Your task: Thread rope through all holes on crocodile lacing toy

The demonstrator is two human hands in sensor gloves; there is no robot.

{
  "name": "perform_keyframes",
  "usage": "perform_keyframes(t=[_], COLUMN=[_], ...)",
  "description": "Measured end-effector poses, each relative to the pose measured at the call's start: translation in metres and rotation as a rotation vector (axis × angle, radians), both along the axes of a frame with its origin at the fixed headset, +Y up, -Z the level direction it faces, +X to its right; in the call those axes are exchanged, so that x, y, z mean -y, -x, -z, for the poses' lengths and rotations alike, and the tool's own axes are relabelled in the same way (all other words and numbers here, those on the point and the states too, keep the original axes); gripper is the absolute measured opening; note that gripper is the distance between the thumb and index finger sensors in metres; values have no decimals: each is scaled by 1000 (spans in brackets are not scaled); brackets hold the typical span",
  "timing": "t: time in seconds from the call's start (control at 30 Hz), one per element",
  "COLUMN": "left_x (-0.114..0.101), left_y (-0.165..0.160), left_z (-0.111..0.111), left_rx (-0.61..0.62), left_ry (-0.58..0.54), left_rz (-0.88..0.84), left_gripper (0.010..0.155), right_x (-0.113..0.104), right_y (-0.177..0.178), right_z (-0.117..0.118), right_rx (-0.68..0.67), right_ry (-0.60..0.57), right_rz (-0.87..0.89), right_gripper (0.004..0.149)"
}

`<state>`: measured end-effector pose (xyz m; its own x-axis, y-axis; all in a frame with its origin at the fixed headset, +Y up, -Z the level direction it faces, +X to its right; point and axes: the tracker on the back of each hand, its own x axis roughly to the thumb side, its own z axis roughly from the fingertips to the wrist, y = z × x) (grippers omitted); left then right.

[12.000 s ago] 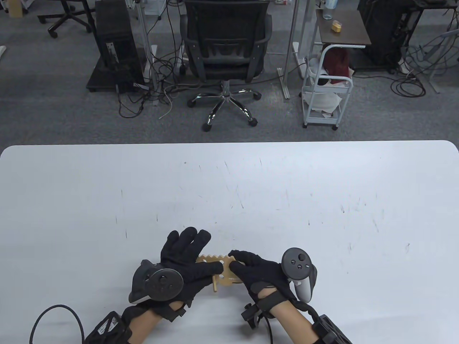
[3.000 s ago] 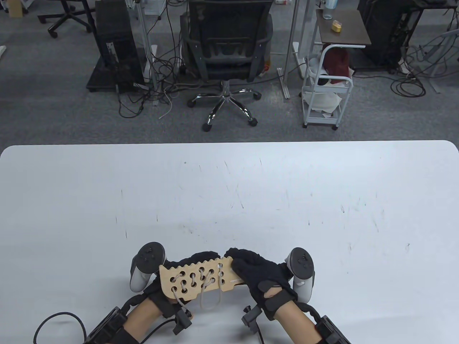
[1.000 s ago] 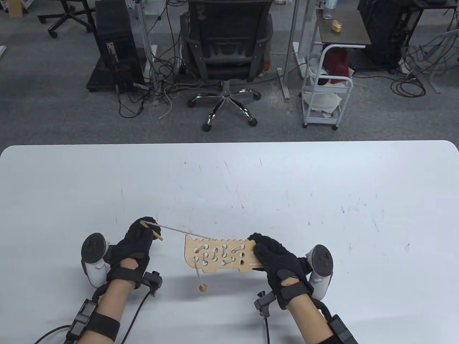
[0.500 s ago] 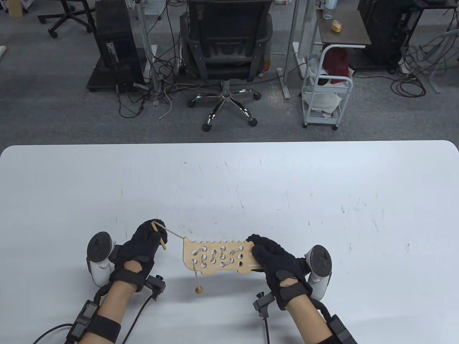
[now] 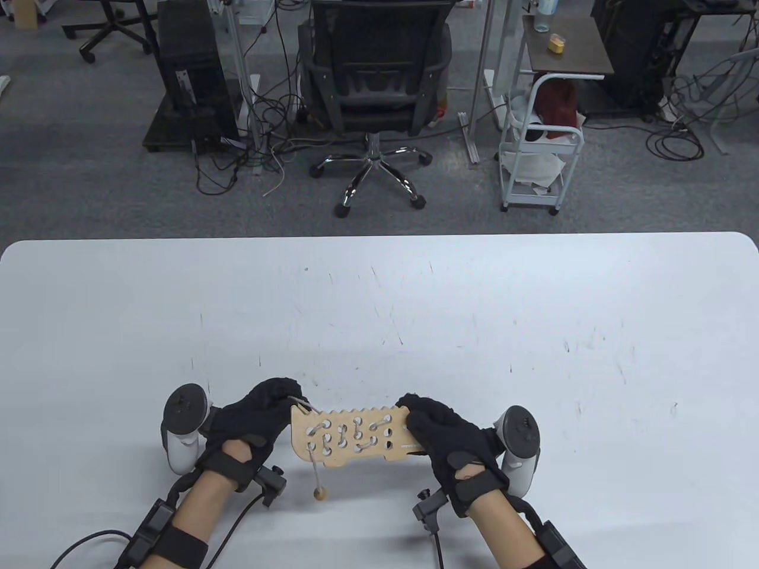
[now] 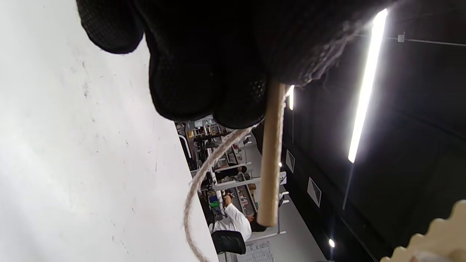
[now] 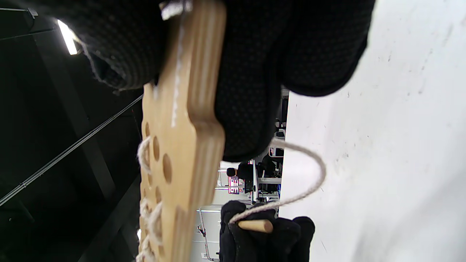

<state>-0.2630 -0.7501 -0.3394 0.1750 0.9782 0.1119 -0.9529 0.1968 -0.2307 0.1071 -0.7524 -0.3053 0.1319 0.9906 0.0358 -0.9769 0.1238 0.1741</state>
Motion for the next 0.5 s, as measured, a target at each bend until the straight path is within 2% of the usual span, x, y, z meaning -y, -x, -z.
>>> perform_keyframes(t=[0.5], left_x=[1], left_y=[-46], left_z=[-16], left_rx=[271], left_ry=[81], left_rz=[-156], left_gripper=[43], right_x=[-3], right_y=[12], right_z=[-4], right_rx=[-51], right_ry=[-26], right_rz=[-6], right_gripper=[44])
